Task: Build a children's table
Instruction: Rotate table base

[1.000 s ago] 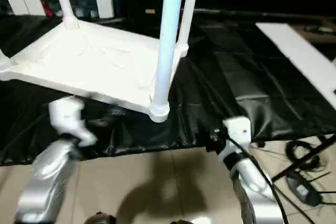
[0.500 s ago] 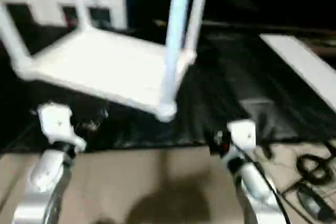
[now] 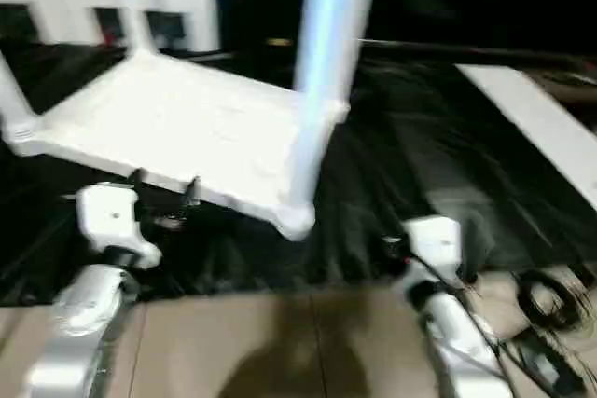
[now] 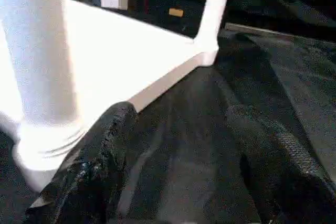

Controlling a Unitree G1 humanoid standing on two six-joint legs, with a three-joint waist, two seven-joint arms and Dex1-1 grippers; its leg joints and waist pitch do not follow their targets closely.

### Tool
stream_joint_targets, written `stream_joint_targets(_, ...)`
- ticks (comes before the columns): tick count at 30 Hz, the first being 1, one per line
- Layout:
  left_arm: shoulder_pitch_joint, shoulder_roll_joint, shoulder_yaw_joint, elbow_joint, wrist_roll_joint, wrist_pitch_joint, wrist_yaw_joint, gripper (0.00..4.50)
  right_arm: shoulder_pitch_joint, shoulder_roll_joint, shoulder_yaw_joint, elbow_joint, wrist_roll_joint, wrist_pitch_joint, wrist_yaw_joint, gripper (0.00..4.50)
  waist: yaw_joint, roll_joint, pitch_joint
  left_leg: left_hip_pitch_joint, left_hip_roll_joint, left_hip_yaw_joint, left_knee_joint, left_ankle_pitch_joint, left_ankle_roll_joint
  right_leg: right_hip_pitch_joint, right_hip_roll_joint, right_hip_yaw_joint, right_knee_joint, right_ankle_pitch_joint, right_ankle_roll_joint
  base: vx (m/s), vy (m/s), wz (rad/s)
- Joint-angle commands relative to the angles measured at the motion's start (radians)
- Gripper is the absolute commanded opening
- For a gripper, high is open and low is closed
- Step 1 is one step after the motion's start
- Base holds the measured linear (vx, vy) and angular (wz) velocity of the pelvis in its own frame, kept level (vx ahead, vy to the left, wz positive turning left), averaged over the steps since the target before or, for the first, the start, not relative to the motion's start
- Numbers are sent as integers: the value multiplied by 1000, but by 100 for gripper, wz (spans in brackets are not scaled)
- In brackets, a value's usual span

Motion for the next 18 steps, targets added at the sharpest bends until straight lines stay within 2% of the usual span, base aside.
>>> stream_joint_targets(1, -9, -22, -32, -16, 2, 12, 5, 447, 8, -22, -30, 1, -5, 14, -2, 315, -28, -6, -50, 50, 73, -56, -46, 290, 406, -30, -64, 45, -102, 98, 16, 133, -42, 0)
stream_joint_targets(2, -9, -22, -33, -17, 2, 13, 7, 447, 6, -23, -29, 2, -5, 15, 0, 315, 15, -45, -45, -62, -53, 30, 35, 122, 296, 120, -85, 149, -182, -26, -94, 158, 18, 25)
stream_joint_targets(3, -9, -22, -33, -17, 2, 14, 10, 447, 5, -25, -28, 4, -4, 15, 3, 315, 37, -47, -40, -152, -26, 1, 167, 26, 178, 210, -196, 249, -210, 2, -312, 158, 18, 25)
stream_joint_targets(4, -9, -21, -32, -17, 1, 14, 13, 447, 3, -26, -27, 5, -5, 15, 5, 315, 46, -48, -29, -191, -6, -9, 193, 56, 57, 215, -160, 221, -194, 175, -417, 225, 43, 24)
stream_joint_targets(5, -10, -21, -30, -17, 0, 15, 17, 447, -1, -28, -22, 8, -9, 13, 10, 315, 53, -27, -28, -202, 14, -24, 188, 81, 15, 215, -171, 210, -191, 256, -445, 202, 46, 8)
stream_joint_targets(6, -11, -21, -28, -17, 0, 15, 19, 447, -4, -32, -15, 11, -14, 11, 14, 315, 59, -19, -21, -205, 41, -24, 143, 147, -15, 198, -142, 154, -208, 292, -443, 202, 46, 8)
stream_joint_targets(7, -13, -21, -25, -17, 0, 16, 22, 447, -6, -34, -10, 12, -18, 10, 17, 315, 60, -3, -17, -200, 50, -21, 88, 205, -3, 185, -107, 109, -214, 236, -407, 178, 38, 8)
stream_joint_targets(8, -13, -21, -23, -17, -1, 16, 23, 447, -7, -35, -5, 11, -19, 11, 20, 315, 46, 47, -16, -162, 69, -14, -37, 287, 57, 170, -17, 21, -211, 33, -274, 162, 61, 6)
stream_joint_targets(9, -15, -21, -21, -17, 0, 17, 23, 447, -8, -36, -2, 11, -20, 13, 21, 315, -3, 100, -21, -68, 165, -138, -107, 32, 130, 45, 69, -35, -6, -131, -68, 162, 61, 6)
stream_joint_targets(10, -17, -21, -19, -17, 0, 17, 22, 447, -9, -35, 0, 11, -20, 14, 22, 315, 15, 80, -48, -17, 192, -161, -72, -5, 248, 5, 38, -19, 28, -138, 39, 193, 61, 9)
stream_joint_targets(11, -18, -23, -16, -17, 1, 17, 22, 447, -10, -38, 6, 13, -24, 12, 25, 315, 21, 71, -37, -43, 148, -216, -82, 29, 404, 5, 48, -34, 52, -135, 84, 180, 8, 20)
stream_joint_targets(12, -19, -23, -15, -18, 0, 18, 25, 447, -11, -39, 9, 15, -27, 10, 28, 315, 6, 74, -37, -38, 104, -232, -73, 99, 556, -22, 48, -25, 55, -107, 117, 180, 8, 20)
stream_joint_targets(13, -20, -21, -14, -18, -1, 19, 26, 447, -12, -34, 8, 16, -24, 7, 27, 315, 2, 68, -36, -45, 88, -234, -77, 125, 579, -25, 46, -16, 52, -85, 129, 133, -17, 30)
stream_joint_targets(14, -21, -20, -12, -18, -9, 22, 23, 447, -12, -27, 4, 18, -14, 7, 26, 315, -2, 50, -31, -60, 54, -243, -88, 148, 571, -33, 37, 15, 23, -30, 131, 130, -51, 41)
stream_joint_targets(15, -21, -20, -11, -19, -19, 26, 19, 447, -12, -21, -1, 19, -3, 7, 26, 315, -4, 11, -22, -95, 15, -192, -75, 78, 436, 5, -13, 86, -97, 55, 108, 130, -51, 41)
stream_joint_targets(16, -22, -17, -15, -21, -26, 24, 7, 447, -13, -19, -8, 20, 0, 13, 18, 315, 18, -33, 5, -141, -14, -91, -10, -44, 293, 78, -86, 183, -218, -125, 88, 122, -104, 48)
stream_joint_targets(17, -23, -14, -18, -21, -30, 22, 0, 447, -14, -18, -13, 21, 1, 16, 13, 315, 42, -29, -14, -162, -40, -43, 84, -18, 250, 133, -142, 236, -248, -180, 29, 143, -58, 31)
stream_joint_targets(18, -24, -11, -21, -20, -38, 20, -13, 447, -12, -20, -19, 26, 1, 14, 12, 315, 53, -23, -13, -184, 13, -55, 105, 94, 127, 152, -178, 245, -223, -65, -89, 143, -58, 31)
